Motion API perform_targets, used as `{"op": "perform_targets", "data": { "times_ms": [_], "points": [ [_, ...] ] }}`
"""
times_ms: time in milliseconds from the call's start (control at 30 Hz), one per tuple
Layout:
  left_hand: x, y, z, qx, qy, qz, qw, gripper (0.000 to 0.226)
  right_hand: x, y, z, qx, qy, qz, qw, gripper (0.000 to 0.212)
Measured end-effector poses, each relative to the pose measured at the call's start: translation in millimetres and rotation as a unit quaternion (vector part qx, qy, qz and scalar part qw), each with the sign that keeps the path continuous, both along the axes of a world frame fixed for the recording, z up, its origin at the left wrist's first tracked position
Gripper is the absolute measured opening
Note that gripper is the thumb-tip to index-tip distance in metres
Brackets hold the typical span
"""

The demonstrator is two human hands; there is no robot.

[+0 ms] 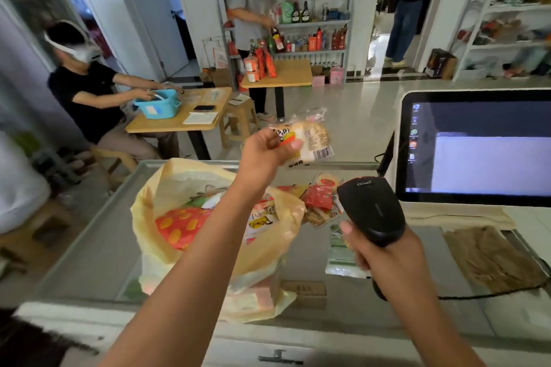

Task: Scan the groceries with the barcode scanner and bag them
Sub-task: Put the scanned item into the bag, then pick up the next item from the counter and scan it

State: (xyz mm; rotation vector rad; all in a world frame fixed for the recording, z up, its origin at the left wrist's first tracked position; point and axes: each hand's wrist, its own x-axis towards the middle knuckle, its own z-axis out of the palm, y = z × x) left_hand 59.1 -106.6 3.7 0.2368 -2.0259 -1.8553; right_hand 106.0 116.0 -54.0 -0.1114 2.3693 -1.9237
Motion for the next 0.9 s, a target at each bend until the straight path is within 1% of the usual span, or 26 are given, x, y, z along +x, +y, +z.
{"op": "perform_targets", "data": {
  "times_ms": [67,100,133,200,233,300,333,367,400,433,467,500,533,567,600,633,700,733,800,833,900],
  "points": [
    [31.9,-24.5,1.3,0.003,0.013,0.031,0.999,0.016,-4.8,-15.8,-7.4,0.008,0.016,0.016,1.0,0.027],
    [48.7,-37.2,2.0,0.007,0.022,0.044,0.999,0.012,-6.1,-24.2,-8.6,0.01,0.022,0.027,0.999,0.03],
    [64.8,-49.2,2.2,0.011,0.03,0.056,0.998,0.011,-7.4,-31.9,-10.0,0.011,0.029,0.04,0.999,0.036],
    [94.4,-71.2,3.0,0.01,0.04,0.069,0.997,0.02,-11.8,-45.4,-11.6,0.012,0.036,0.055,0.998,0.051],
    [106.9,-80.2,1.8,0.006,0.037,0.069,0.997,0.023,-14.7,-50.8,-12.5,0.013,0.04,0.063,0.997,0.054],
    [126.2,-94.3,-6.5,-0.038,0.007,0.073,0.997,0.027,-19.5,-59.5,-14.0,0.011,0.044,0.075,0.996,0.057],
    [132.3,-99.0,-12.7,-0.092,-0.011,0.092,0.991,0.03,-21.1,-63.0,-15.0,0.008,0.041,0.079,0.996,0.057],
    [135.1,-105.8,-24.6,-0.179,-0.033,0.12,0.976,0.034,-21.8,-65.9,-15.8,0.006,0.036,0.083,0.996,0.056],
    [136.3,-111.4,-38.2,-0.296,-0.066,0.128,0.944,0.037,-22.5,-67.9,-17.5,0.003,0.034,0.086,0.996,0.055],
    [136.2,-115.4,-52.5,-0.414,-0.118,0.097,0.897,0.04,-21.8,-69.3,-17.4,0.002,0.032,0.085,0.996,0.056],
    [135.5,-117.0,-67.4,-0.495,-0.189,0.037,0.847,0.046,-21.5,-70.0,-18.2,-0.001,0.032,0.085,0.996,0.06],
    [134.1,-118.2,-82.1,-0.542,-0.262,-0.022,0.798,0.054,-21.4,-69.9,-18.7,-0.003,0.029,0.087,0.996,0.064],
    [133.2,-117.9,-92.3,-0.56,-0.324,-0.057,0.76,0.062,-20.8,-69.3,-19.2,-0.005,0.028,0.091,0.995,0.067],
    [132.5,-116.9,-97.2,-0.565,-0.362,-0.067,0.738,0.067,-19.9,-68.0,-19.6,-0.005,0.027,0.097,0.995,0.069],
    [131.0,-115.7,-96.7,-0.562,-0.376,-0.063,0.734,0.066,-19.4,-66.3,-20.5,-0.01,0.027,0.103,0.994,0.07],
    [128.2,-114.3,-91.9,-0.548,-0.375,-0.055,0.746,0.062,-18.2,-64.3,-20.6,-0.011,0.027,0.106,0.994,0.07],
    [123.3,-106.5,-74.2,-0.52,-0.344,-0.034,0.781,0.052,-15.9,-60.7,-19.9,-0.007,0.027,0.111,0.993,0.064],
    [121.0,-101.0,-65.4,-0.509,-0.314,-0.024,0.801,0.049,-15.4,-59.4,-20.0,-0.009,0.024,0.113,0.993,0.058],
    [115.4,-87.7,-50.4,-0.488,-0.228,0.001,0.842,0.043,-15.0,-57.0,-18.8,-0.021,0.014,0.115,0.993,0.045],
    [112.0,-78.3,-44.2,-0.479,-0.18,0.015,0.859,0.041,-15.0,-55.6,-17.6,-0.027,0.011,0.116,0.993,0.043],
    [103.0,-55.5,-32.6,-0.449,-0.118,0.027,0.885,0.037,-13.2,-51.1,-11.1,-0.038,0.012,0.112,0.993,0.041]
  ]
}}
